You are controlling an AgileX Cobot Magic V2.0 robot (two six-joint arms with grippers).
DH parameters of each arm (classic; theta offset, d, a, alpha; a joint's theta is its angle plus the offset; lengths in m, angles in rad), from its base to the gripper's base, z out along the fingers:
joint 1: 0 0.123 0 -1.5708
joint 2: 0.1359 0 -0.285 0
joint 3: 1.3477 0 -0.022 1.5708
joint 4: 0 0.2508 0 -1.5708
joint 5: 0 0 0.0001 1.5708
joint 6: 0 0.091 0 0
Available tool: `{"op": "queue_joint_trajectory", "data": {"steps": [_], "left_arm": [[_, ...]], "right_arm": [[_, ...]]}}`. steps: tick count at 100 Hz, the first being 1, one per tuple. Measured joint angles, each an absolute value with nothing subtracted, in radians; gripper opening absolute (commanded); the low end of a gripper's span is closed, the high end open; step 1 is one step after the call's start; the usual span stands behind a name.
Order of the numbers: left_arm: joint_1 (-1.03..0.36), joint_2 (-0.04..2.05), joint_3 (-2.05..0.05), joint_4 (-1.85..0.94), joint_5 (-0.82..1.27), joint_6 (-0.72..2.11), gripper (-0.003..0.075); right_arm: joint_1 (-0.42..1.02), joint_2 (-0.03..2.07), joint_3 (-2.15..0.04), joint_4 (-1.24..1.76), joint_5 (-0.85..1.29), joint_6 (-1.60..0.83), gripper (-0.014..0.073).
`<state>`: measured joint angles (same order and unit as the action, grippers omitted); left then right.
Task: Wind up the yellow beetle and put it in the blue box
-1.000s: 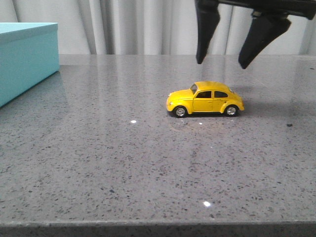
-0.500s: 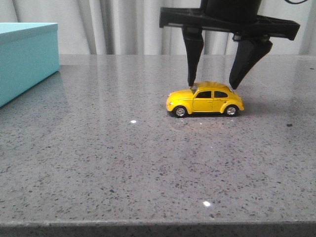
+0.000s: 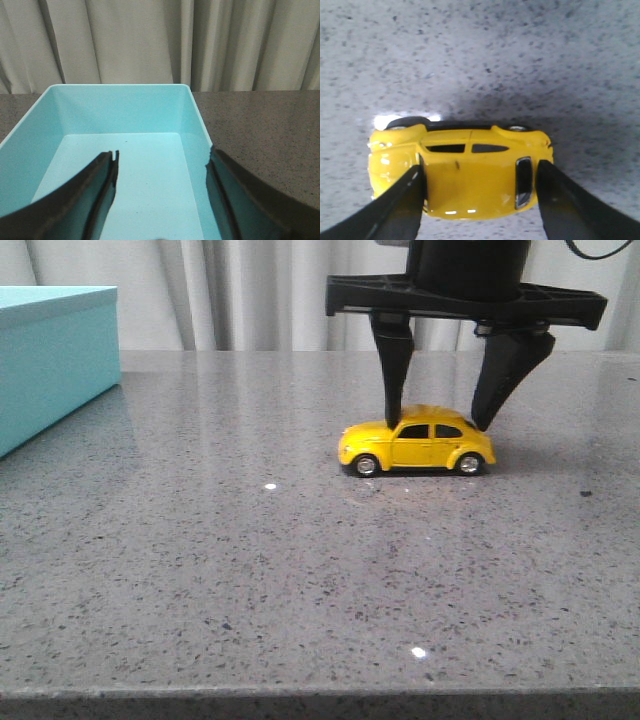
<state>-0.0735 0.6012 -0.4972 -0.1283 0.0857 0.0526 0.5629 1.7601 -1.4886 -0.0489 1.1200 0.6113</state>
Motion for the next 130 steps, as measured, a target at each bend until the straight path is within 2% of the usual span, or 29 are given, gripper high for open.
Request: {"op": "queue_joint_trajectory", "data": {"steps": [45, 93, 130], "left_arm": [[-0.074, 0.601, -0.497, -0.128, 0.086, 0.053, 0.0388], [-0.074, 0.601, -0.497, -0.128, 0.086, 0.053, 0.0388], [-0.074, 0.601, -0.497, -0.128, 0.084, 0.053, 0.0388]], "right_arm": [[0.563, 1.76, -1.495, -0.291, 1.213, 0.66, 0.0475], [0.548, 1.748, -1.493, -0.317, 1.215, 0.66, 0.0475], [0.607, 1.522, -1.493, -0.308, 1.231, 0.662, 0.0475]]}}
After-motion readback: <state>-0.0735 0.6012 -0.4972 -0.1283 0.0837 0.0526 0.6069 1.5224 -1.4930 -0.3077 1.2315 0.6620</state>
